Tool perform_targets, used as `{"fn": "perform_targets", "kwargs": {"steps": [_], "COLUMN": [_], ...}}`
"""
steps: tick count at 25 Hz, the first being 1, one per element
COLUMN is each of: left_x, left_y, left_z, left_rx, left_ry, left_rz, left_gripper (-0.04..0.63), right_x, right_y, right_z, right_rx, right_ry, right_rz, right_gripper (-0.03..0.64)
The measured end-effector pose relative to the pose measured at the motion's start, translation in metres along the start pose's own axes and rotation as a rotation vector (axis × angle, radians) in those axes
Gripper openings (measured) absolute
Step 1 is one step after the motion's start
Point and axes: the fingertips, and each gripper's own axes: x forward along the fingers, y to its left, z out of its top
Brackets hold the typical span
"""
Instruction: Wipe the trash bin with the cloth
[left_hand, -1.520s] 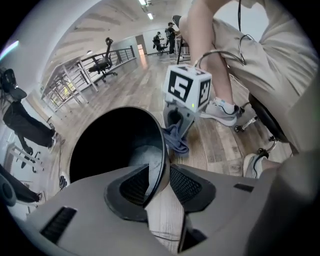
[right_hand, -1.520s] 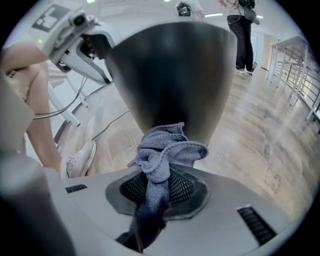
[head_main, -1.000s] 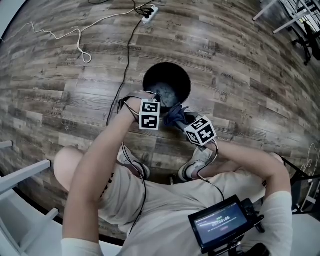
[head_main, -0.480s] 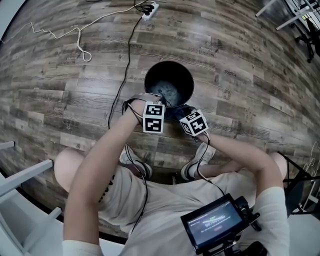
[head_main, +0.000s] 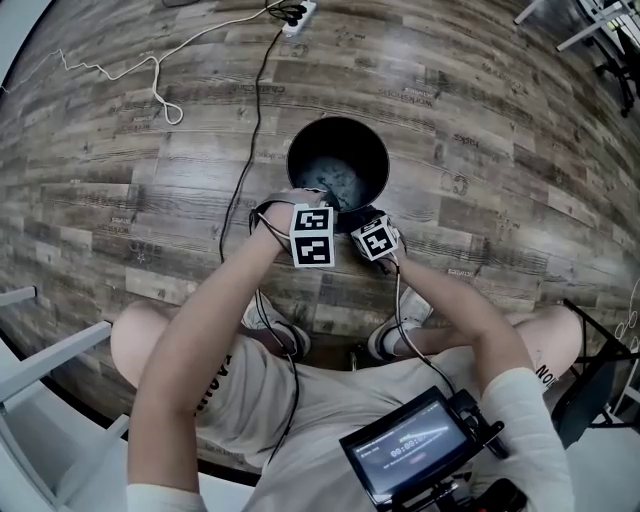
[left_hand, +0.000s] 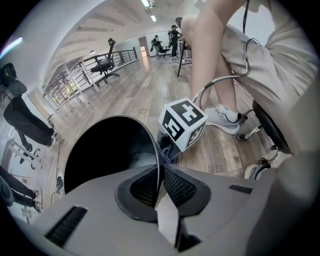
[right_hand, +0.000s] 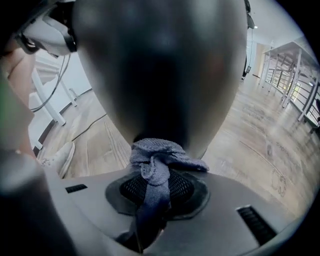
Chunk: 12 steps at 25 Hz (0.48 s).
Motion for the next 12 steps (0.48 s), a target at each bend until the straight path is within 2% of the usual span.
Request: {"fn": "perform_targets", "kwargs": {"steps": [5,8,12], "left_x": [0.001,0.002,0.001], "left_y": [0.003,0.005,0.004], "left_z": [0.003,0.003,0.007], "left_rx": [-0.085,-0.115,-0.182], "left_ry": [0.005,0.009,-0.017], "left_rz": [0.012,0.024,0.032], "left_gripper": [0.040,0.040,0.042], "right_x": [0.023,0.031,0.031], "right_y": [-0.017,-0.018,-0.013], "right_z": [-0.008,-0.014,-0.022], "right_rx": [0.090,0.128,0.111], "right_ry": [-0.016,0.025,0.079], "right_rz": [-0.036,-0.018,-0.009], "right_gripper": [0.082,0.083,0.083]}}
